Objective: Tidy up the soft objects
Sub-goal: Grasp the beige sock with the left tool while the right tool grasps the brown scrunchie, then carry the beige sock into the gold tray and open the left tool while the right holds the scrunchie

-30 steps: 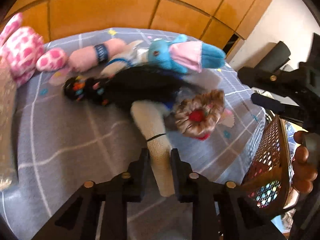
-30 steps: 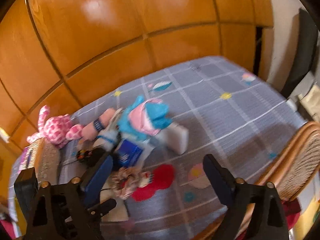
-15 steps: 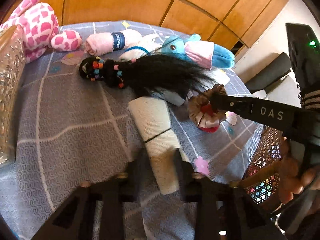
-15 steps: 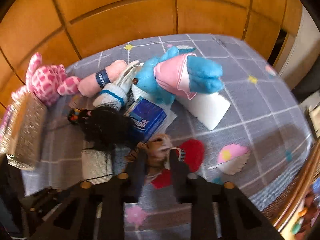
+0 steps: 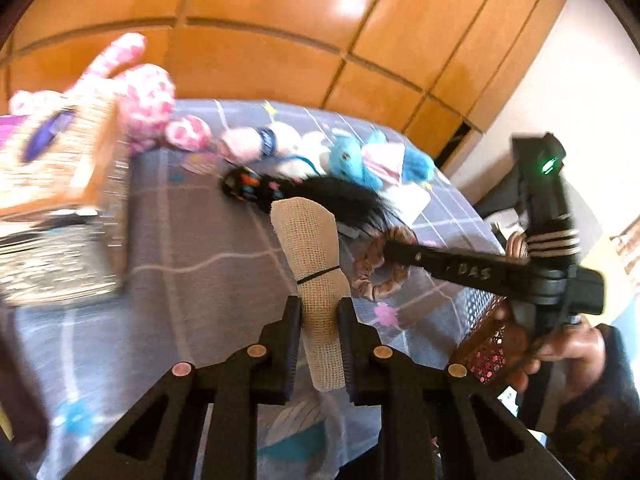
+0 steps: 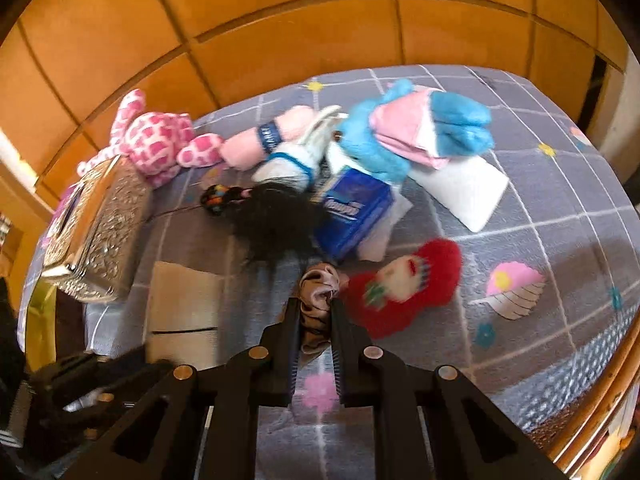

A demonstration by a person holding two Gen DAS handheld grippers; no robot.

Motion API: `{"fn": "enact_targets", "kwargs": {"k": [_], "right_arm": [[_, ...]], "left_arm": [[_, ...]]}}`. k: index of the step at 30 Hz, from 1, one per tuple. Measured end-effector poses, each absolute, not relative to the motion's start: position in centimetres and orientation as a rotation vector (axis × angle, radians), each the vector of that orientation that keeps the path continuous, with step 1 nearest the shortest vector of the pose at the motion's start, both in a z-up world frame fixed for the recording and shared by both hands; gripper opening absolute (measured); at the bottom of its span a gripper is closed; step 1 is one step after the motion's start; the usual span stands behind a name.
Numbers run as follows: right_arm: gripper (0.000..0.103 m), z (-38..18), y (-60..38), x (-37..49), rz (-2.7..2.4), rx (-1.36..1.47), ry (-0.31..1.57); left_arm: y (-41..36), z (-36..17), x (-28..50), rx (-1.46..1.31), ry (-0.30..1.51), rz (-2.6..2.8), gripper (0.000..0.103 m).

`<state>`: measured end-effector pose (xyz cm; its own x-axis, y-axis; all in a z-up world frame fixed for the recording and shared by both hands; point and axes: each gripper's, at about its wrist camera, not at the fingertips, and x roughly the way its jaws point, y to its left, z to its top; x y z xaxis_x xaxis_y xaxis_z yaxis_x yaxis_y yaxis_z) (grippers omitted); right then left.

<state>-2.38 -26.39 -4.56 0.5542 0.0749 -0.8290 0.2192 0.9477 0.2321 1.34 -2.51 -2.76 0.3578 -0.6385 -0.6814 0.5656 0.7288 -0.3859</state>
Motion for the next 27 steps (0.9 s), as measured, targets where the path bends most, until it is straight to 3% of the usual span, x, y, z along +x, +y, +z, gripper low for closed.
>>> {"fn": "enact_targets", "kwargs": {"k": [10,12,17,20,23,27], "right_arm": [[0.016,-7.9,-24.3,-0.7,-0.049,0.36,1.097],[0.028,-8.7,-24.3,-0.5,-0.045,0.4,1.115],[0.036,-9.3,-24.0,-0.6,-0.033,0.446,1.106],[0.034,-9.3,-23.6,-0.8,-0.043,0.432,1.095],[0.015,-9.2,-22.6,-1.2,-0.037,0.385,1.087],[0.012,-8.9,-21.7,-1.2,-0.028,0.335,1.072]], "left_arm": [[9.1,1.3,0.2,-0.275,0.8,-0.58,0.018],[11.8,1.7,0.1,-0.311,0.781,-0.519,0.018],[19.0,1.5,0.1,-0.373,0.753,-0.301,0.018],[22.3,0.2,0.9,-0.405,0.784,-0.163,0.019],[25.0,-1.8,1.7,-0.432,0.828,-0.048,0.019],[27.0,-4.5,2.1,-0.452,0.885,0.052,0.019]]}}
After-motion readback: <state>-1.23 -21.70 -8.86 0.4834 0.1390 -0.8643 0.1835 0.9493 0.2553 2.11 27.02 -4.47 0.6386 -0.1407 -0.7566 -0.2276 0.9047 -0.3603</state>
